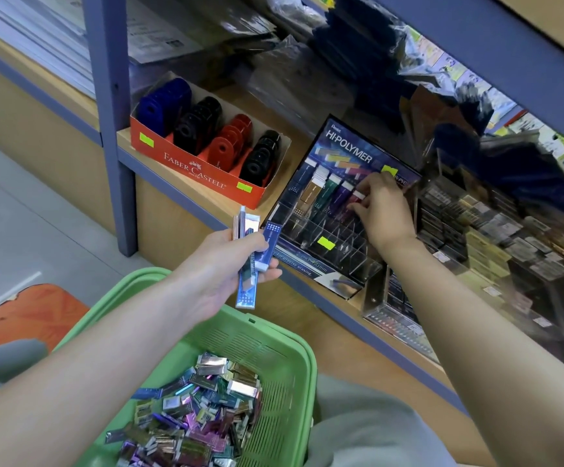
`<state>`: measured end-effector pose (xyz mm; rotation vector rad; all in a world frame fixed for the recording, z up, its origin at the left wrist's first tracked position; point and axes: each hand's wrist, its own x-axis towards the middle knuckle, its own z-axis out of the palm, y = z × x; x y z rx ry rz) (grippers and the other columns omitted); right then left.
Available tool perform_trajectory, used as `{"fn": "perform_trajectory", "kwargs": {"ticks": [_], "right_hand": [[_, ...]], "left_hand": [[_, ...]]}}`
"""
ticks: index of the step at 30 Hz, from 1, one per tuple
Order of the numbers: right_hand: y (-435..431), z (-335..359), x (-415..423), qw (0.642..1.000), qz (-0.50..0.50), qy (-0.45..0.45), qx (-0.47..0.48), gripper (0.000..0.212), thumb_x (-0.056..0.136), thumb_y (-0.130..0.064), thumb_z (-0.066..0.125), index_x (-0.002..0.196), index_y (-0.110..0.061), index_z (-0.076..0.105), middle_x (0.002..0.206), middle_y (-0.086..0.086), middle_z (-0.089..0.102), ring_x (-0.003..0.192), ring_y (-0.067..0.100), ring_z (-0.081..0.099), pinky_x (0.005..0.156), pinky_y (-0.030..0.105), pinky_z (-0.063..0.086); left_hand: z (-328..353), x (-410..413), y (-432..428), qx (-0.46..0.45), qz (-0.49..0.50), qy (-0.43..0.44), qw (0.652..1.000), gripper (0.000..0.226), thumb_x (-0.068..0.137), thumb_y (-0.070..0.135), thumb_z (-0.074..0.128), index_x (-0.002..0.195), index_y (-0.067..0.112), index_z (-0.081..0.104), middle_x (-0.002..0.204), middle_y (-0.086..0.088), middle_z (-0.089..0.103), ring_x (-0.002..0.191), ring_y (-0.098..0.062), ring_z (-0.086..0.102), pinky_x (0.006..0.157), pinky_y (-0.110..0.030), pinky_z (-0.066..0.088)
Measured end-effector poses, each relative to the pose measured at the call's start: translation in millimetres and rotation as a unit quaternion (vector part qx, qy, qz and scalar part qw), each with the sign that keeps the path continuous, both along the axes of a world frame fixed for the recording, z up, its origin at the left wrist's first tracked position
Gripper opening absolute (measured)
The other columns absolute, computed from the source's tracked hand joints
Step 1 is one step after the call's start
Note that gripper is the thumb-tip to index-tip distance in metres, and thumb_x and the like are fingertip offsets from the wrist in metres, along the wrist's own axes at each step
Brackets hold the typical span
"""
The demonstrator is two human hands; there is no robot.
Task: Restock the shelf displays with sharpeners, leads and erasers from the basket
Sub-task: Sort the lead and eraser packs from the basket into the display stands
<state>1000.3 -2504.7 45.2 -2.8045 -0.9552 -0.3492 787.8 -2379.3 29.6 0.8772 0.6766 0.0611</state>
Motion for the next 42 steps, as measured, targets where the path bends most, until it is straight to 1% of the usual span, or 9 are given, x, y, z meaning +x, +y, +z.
{"fn": "perform_trajectory", "kwargs": {"ticks": [7,11,15,18,22,27,31,37,42], "right_hand": [[-1.7,1.9,-13.1,0.997,0.001,-0.078,-0.002,0.022,0.097,-0.024,0.051,0.113,-0.009,0.058,0.120,0.010,0.053,0.100,0.028,0.058,0.066,0.027,0.036],[4.3,7.2,-57.7,0.981,0.087,0.078,0.156,0.017,0.098,-0.020,0.048,0.109,-0.012,0.059,0.100,-0.003,0.057,0.085,0.010,0.057,0.072,0.020,0.047],[4.3,3.1,-100.5,0.956,0.112,0.233,0.136,0.026,0.096,-0.028,0.052,0.118,-0.017,0.060,0.106,-0.007,0.055,0.085,0.002,0.055,0.078,0.014,0.046],[-2.1,4.2,-110.0,0.957,0.121,0.237,0.115,0.031,0.092,-0.030,0.060,0.122,-0.020,0.061,0.116,-0.010,0.050,0.085,-0.003,0.053,0.073,0.002,0.039],[-11.2,11.7,-117.6,0.946,0.161,0.273,0.071,0.024,0.088,-0.029,0.065,0.112,-0.025,0.066,0.099,-0.019,0.052,0.081,0.000,0.052,0.074,0.010,0.042],[-17.5,17.5,-115.5,0.947,0.135,0.283,0.068,0.014,0.086,-0.028,0.068,0.079,-0.032,0.057,0.083,-0.008,0.058,0.068,0.004,0.052,0.064,0.014,0.042],[-18.3,18.6,-117.8,0.936,0.106,0.306,0.134,0.011,0.091,-0.025,0.062,0.082,-0.023,0.055,0.073,-0.011,0.054,0.061,-0.002,0.046,0.059,0.011,0.040],[-6.2,19.0,-131.5,0.917,0.149,0.360,0.085,0.023,0.083,-0.019,0.072,0.093,-0.027,0.053,0.079,-0.008,0.065,0.062,0.002,0.051,0.062,0.014,0.044],[-2.7,25.4,-126.8,0.917,0.149,0.362,0.079,0.034,0.087,-0.017,0.067,0.109,-0.023,0.043,0.088,0.002,0.066,0.074,0.017,0.067,0.070,0.032,0.057]], "left_hand": [[-4.6,0.6,0.4,0.016,0.002,0.004,1.000,0.009,0.090,0.004,0.059,0.098,0.006,0.058,0.083,-0.012,0.064,0.061,-0.014,0.065,0.054,-0.023,0.057],[-6.5,-0.5,0.4,0.067,-0.011,0.013,0.998,0.014,0.085,0.011,0.067,0.099,0.011,0.064,0.085,-0.010,0.065,0.048,-0.005,0.061,0.043,-0.017,0.047],[-5.6,-2.4,-0.5,0.100,-0.041,0.013,0.994,0.018,0.083,0.015,0.069,0.101,0.010,0.065,0.071,-0.005,0.065,0.040,-0.002,0.055,0.039,-0.014,0.043],[-3.9,-3.8,-1.0,0.127,-0.069,0.009,0.989,0.019,0.083,0.017,0.070,0.100,0.011,0.065,0.065,-0.004,0.064,0.039,-0.002,0.053,0.039,-0.015,0.041],[-4.2,-5.4,-1.3,0.152,-0.087,0.001,0.985,0.018,0.081,0.019,0.072,0.097,0.012,0.067,0.062,-0.003,0.063,0.039,-0.004,0.052,0.039,-0.016,0.042],[-5.1,-2.7,0.4,0.122,-0.065,0.002,0.990,0.027,0.081,0.030,0.071,0.097,0.009,0.066,0.073,-0.004,0.062,0.055,-0.009,0.052,0.042,-0.017,0.042],[-1.2,-2.3,0.3,0.115,-0.040,-0.023,0.992,0.022,0.082,0.021,0.071,0.099,0.009,0.065,0.083,-0.003,0.065,0.061,-0.008,0.051,0.040,-0.016,0.041],[1.2,-3.3,2.9,0.118,-0.048,-0.037,0.991,0.020,0.082,0.022,0.071,0.098,0.010,0.066,0.079,-0.006,0.058,0.053,-0.010,0.047,0.040,-0.017,0.039],[3.3,-4.1,0.8,0.103,-0.058,-0.042,0.992,0.025,0.084,0.024,0.069,0.101,0.009,0.062,0.078,-0.006,0.054,0.056,-0.010,0.047,0.045,-0.017,0.042]]}}
